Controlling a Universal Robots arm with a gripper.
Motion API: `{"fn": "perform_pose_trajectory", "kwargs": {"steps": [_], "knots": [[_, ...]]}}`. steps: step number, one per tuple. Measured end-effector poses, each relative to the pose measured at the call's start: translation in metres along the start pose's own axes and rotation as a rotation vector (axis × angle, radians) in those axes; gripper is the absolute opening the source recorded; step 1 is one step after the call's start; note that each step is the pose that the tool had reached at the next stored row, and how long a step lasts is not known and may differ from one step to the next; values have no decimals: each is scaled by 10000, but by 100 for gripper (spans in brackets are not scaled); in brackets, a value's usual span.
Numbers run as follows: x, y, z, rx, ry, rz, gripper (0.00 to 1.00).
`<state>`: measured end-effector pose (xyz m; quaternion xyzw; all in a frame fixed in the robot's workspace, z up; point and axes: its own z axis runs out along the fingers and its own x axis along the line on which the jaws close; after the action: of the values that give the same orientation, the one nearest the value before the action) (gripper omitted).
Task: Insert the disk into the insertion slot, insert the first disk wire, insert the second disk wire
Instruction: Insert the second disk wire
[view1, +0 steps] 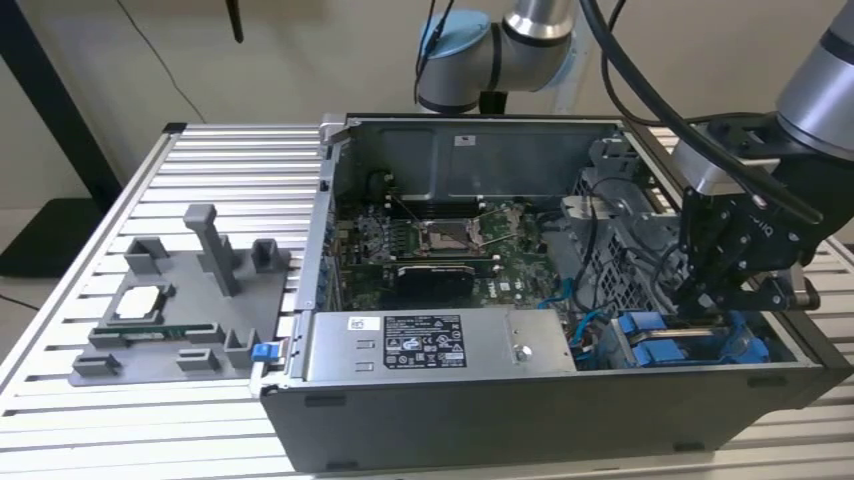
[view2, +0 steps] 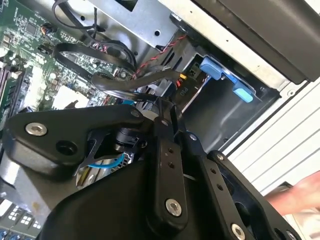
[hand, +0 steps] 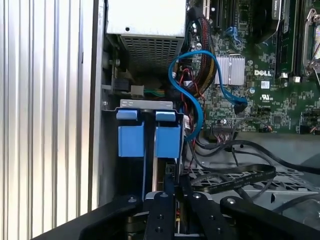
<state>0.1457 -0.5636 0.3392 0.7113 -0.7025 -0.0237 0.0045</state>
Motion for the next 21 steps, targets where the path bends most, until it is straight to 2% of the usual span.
{"fn": "perform_pose_trajectory", "kwargs": {"steps": [5, 6, 8, 10, 17, 21], "knots": [[2, -3, 72, 1, 3, 0, 0], [0, -5, 80, 4, -17, -4, 100], [1, -4, 45, 0, -29, -4, 100], [-2, 1, -61, -1, -2, -2, 100], [-11, 14, -374, -1, -3, -1, 100], [-14, 19, -492, -1, -3, -1, 100]]}}
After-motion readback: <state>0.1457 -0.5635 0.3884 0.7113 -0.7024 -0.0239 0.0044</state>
